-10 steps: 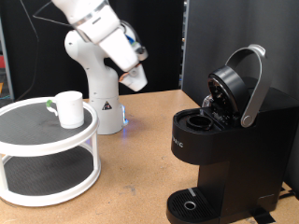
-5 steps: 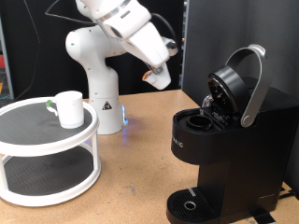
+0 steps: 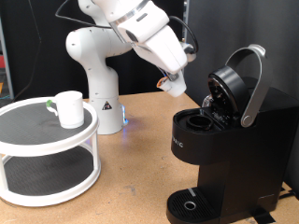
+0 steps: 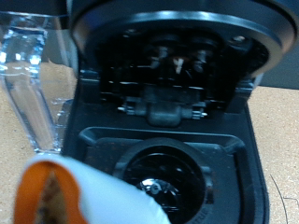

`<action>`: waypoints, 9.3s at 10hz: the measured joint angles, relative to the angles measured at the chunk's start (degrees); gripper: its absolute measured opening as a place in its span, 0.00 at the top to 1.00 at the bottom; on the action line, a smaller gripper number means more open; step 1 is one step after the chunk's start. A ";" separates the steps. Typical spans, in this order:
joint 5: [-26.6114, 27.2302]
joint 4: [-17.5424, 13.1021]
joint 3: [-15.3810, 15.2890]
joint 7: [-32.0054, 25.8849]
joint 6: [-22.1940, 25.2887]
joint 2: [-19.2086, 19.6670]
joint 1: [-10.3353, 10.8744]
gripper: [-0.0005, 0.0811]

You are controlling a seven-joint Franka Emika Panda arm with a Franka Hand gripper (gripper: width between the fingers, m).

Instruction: Make a cup of coffee with the keurig machine

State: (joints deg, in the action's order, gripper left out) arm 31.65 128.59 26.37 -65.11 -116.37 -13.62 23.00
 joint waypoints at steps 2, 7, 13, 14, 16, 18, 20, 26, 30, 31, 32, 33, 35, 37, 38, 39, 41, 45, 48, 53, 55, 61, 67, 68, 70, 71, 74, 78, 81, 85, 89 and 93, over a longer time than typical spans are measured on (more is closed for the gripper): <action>0.94 -0.95 0.17 -0.90 -0.40 1.60 -0.01 0.92; 1.68 -0.82 0.28 0.06 -3.83 2.28 -0.07 0.92; 8.70 -0.73 1.62 -9.19 -0.30 2.39 0.17 0.92; 7.98 -0.77 0.81 -9.21 0.38 2.72 0.34 0.92; 6.90 -0.72 -1.14 -9.17 -0.12 3.55 0.67 0.92; 5.38 -0.39 -3.23 -8.72 -3.68 4.28 0.81 0.92; 4.44 -0.27 -4.41 -8.62 -5.74 4.96 0.81 0.92; 1.80 1.40 -5.72 -8.21 -9.13 6.26 0.81 0.92; 2.00 1.65 -6.40 -8.28 -10.69 7.64 0.82 0.92; 1.99 1.65 -6.63 -8.36 -10.71 7.82 0.82 0.92; 1.98 1.65 -6.86 -8.59 -10.71 8.04 0.82 0.92; 1.97 1.65 -7.08 -8.89 -10.73 8.26 0.82 0.92; 1.96 1.44 -7.45 -9.64 -11.31 8.82 0.82 0.92; 1.98 1.46 -7.55 -9.64 -11.87 8.85 0.82 0.92; 2.36 1.48 -7.76 -9.66 -12.57 8.85 0.82 0.92; 2.65 1.53 -7.90 -9.67 -12.91 8.92 0.82 0.71; 2.79 1.54 -7.94 -9.69 -13.34 9.32 0.82 0.53; 4.12 1.61 -7.94 -9.80 -13.94 9.52 0.82 0.05; 5.86 1.05 -7.91 -9.80 -13.41 9.50 0.82 0.01; 2.39 -0.91 -6.87 -10.70 -2.89 7.69 0.09 0.01; -1.65 -0.39 -6.58 -11.64 0.25 6.70 -0.50 0.01; -2.73 2.77 -5.82 -13.25 -0.15 3.92 -1.22 0.01; -2.47 4.19 -7.82 -10.88 -5.66 4.79 -0.90 0.01; -2.47 4.45 -8.14 -10.75 -6.08 4.90 -0.79 0.01; -2.47 5.14 -8.38 -10.71 -6.67 4.91 -0.78 0.01; -2.47 5.48 -8.49 -10.72 -6.94 4.91 -0.75 0.01; -2.46 6.14 -8.86 -10.72 -7.47 4.91 -0.75 0.01; -3.03 7.31 -9.91 -9.52 -9.56 5.43 -0.74 0.01; -3.05 7.66 -10.81 -9.13 -11.96 6.46 -0.73 0.01; -2.64 7.72 -10.83 -9.18 -12.10 6.47 -0.74 0.01; -1.11 7.78 -10.63 -10.63 -12.10 6.46 -0.74 0.01; 0.32 7.88 -10.56 -11.93 -12.31 6.37 -0.76 0.01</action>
State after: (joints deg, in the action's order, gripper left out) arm 31.97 136.47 15.81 -77.04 -128.67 -7.25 22.24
